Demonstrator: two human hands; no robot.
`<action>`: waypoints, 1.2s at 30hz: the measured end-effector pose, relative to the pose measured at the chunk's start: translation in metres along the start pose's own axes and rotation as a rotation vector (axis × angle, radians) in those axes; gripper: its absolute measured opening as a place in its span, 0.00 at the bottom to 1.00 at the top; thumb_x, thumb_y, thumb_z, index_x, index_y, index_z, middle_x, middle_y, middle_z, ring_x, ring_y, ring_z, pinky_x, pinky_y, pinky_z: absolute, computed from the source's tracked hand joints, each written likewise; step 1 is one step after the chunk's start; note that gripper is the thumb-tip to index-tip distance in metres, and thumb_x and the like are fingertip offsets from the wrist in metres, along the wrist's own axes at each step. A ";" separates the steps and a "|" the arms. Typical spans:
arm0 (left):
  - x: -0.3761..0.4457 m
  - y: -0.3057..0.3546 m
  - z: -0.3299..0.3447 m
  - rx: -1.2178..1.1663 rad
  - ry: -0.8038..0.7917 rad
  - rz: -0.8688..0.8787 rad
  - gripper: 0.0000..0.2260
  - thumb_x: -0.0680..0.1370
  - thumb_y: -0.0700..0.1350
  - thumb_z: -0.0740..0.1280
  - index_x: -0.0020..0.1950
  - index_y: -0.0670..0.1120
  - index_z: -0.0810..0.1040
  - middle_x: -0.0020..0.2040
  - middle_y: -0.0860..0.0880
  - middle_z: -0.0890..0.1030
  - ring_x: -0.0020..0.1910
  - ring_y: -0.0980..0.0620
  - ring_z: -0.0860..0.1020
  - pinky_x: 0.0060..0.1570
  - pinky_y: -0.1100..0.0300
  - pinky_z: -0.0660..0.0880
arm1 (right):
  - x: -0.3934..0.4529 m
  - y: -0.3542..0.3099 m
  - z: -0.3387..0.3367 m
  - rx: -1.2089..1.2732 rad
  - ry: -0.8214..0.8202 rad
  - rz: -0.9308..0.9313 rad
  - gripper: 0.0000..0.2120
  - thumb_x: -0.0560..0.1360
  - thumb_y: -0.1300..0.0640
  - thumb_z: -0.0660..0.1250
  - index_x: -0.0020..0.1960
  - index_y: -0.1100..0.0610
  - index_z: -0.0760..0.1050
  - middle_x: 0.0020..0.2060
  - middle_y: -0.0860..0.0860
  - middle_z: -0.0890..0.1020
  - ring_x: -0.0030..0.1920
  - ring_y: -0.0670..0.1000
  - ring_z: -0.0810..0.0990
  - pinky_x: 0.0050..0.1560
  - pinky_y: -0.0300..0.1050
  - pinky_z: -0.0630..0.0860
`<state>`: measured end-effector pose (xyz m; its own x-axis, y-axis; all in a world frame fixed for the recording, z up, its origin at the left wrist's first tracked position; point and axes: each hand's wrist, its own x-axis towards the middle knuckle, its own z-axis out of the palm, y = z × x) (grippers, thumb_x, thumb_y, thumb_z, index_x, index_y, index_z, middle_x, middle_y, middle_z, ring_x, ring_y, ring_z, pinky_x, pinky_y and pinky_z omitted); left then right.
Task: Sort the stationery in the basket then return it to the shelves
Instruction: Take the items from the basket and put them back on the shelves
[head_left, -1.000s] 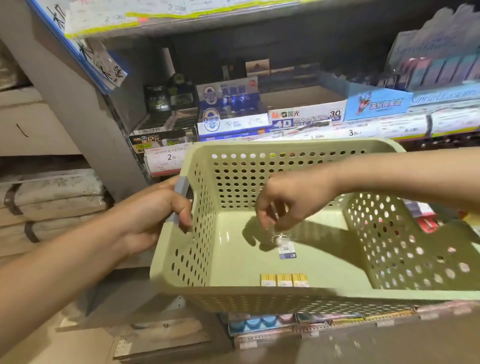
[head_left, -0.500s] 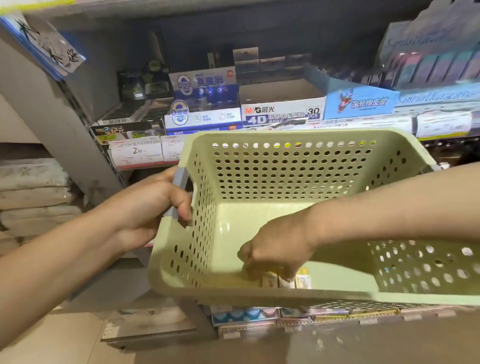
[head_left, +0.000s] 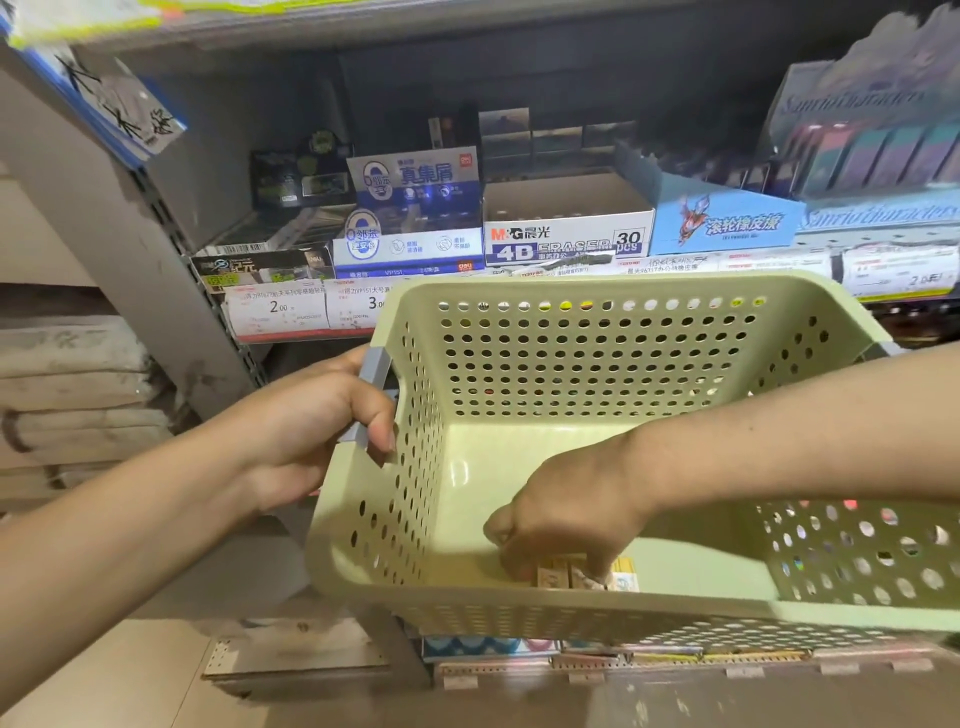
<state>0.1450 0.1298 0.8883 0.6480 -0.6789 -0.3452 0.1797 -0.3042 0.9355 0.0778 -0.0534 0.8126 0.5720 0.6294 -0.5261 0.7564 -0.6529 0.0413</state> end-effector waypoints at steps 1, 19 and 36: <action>0.000 0.000 0.000 0.002 0.005 -0.001 0.28 0.54 0.29 0.57 0.48 0.48 0.79 0.30 0.42 0.78 0.25 0.46 0.74 0.34 0.57 0.72 | 0.000 0.000 0.000 -0.010 0.001 -0.002 0.24 0.66 0.56 0.75 0.60 0.56 0.73 0.52 0.52 0.72 0.39 0.51 0.67 0.28 0.37 0.59; 0.005 0.000 -0.005 0.000 0.032 -0.029 0.28 0.55 0.29 0.57 0.52 0.45 0.78 0.32 0.40 0.77 0.27 0.45 0.74 0.38 0.54 0.73 | 0.009 0.002 0.001 -0.151 0.098 0.114 0.34 0.65 0.46 0.75 0.66 0.56 0.66 0.58 0.52 0.71 0.47 0.56 0.77 0.40 0.49 0.77; 0.004 0.006 -0.004 -0.006 0.073 -0.031 0.25 0.66 0.24 0.51 0.46 0.47 0.79 0.33 0.40 0.76 0.32 0.44 0.71 0.38 0.54 0.69 | 0.021 0.006 -0.006 -0.150 0.099 0.091 0.28 0.65 0.49 0.75 0.61 0.55 0.70 0.48 0.49 0.73 0.38 0.53 0.74 0.32 0.43 0.69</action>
<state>0.1515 0.1278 0.8923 0.6945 -0.6183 -0.3680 0.2053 -0.3199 0.9249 0.0963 -0.0418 0.8073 0.6629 0.6137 -0.4289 0.7348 -0.6432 0.2153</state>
